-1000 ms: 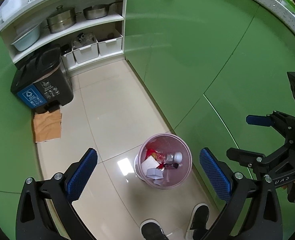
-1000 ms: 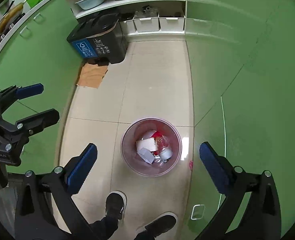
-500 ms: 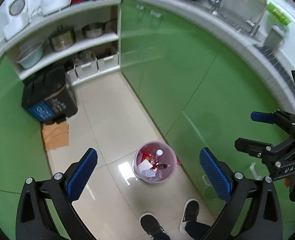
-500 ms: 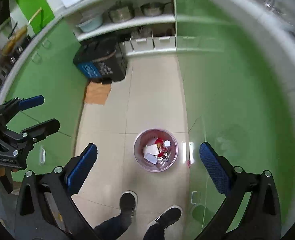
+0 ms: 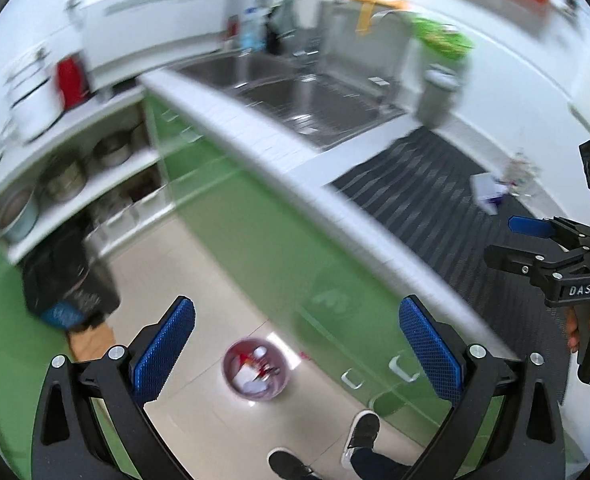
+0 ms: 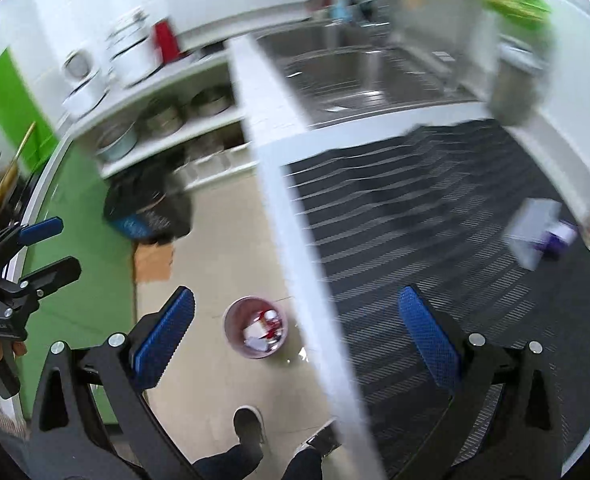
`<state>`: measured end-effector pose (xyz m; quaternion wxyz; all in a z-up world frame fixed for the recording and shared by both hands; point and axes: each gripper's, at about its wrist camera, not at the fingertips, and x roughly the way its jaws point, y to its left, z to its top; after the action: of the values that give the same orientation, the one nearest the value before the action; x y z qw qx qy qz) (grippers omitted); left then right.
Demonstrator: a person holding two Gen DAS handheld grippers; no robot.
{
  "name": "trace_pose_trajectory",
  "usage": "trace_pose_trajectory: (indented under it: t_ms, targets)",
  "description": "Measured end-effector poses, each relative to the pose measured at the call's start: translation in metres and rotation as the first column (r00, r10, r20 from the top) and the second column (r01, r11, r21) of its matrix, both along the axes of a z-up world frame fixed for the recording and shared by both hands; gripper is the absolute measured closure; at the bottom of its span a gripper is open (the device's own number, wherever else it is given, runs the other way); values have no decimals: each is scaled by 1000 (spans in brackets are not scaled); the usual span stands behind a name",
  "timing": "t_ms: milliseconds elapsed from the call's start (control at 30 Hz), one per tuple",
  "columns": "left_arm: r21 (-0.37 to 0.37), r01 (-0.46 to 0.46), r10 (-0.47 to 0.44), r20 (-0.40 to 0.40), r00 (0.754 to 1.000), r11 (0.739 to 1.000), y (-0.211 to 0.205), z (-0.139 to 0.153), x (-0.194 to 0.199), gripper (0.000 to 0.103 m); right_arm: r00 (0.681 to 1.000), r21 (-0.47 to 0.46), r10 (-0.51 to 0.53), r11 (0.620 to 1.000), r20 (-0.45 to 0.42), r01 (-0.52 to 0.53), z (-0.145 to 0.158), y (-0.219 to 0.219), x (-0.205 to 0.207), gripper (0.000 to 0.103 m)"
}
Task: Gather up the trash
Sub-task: 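Move both tools back over the mat toward the clear container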
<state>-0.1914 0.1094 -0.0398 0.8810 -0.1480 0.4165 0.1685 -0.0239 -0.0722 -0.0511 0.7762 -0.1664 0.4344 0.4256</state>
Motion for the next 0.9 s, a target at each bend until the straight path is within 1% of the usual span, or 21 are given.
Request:
trace_pose_trajectory:
  t_ms: [100, 133, 233, 267, 333, 367, 433, 467, 600, 667, 733, 900]
  targets:
    - [11, 78, -78, 15, 997, 997, -25, 14, 34, 5, 996, 9, -83, 996, 9, 83, 13, -42, 28, 3]
    - [15, 111, -111, 21, 994, 994, -36, 18, 50, 5, 994, 11, -105, 994, 11, 104, 14, -53, 35, 3]
    - [23, 173, -174, 28, 984, 985, -62, 27, 82, 5, 986, 15, -168, 986, 13, 168, 18, -91, 60, 3]
    - [21, 198, -199, 31, 980, 980, -73, 29, 98, 5, 983, 14, -184, 983, 12, 184, 18, -102, 69, 3]
    - [17, 226, -227, 31, 973, 974, -88, 31, 116, 5, 978, 14, -206, 979, 13, 206, 18, -121, 84, 3]
    - [19, 245, -246, 31, 969, 969, -99, 31, 132, 5, 977, 14, -213, 977, 12, 213, 18, -129, 91, 3]
    - [19, 267, -267, 32, 963, 964, -112, 32, 148, 5, 974, 17, -228, 974, 9, 228, 18, -146, 106, 3]
    - [19, 281, -282, 28, 959, 959, -121, 30, 162, 5, 973, 18, -231, 973, 5, 230, 17, -151, 112, 3]
    - [13, 319, -320, 17, 947, 948, -145, 24, 199, 5, 971, 11, -238, 971, -14, 239, 10, -171, 136, 3]
    - [13, 346, -346, -2, 938, 938, -157, 19, 223, 5, 969, 15, -246, 969, -27, 246, 8, -177, 143, 3]
    - [12, 367, -366, -17, 930, 930, -164, 13, 240, 5, 966, 16, -257, 966, -39, 257, 4, -181, 151, 3]
    - [-1, 416, -415, -64, 908, 909, -176, -11, 288, 5, 956, 9, -288, 957, -57, 289, -3, -190, 167, 3]
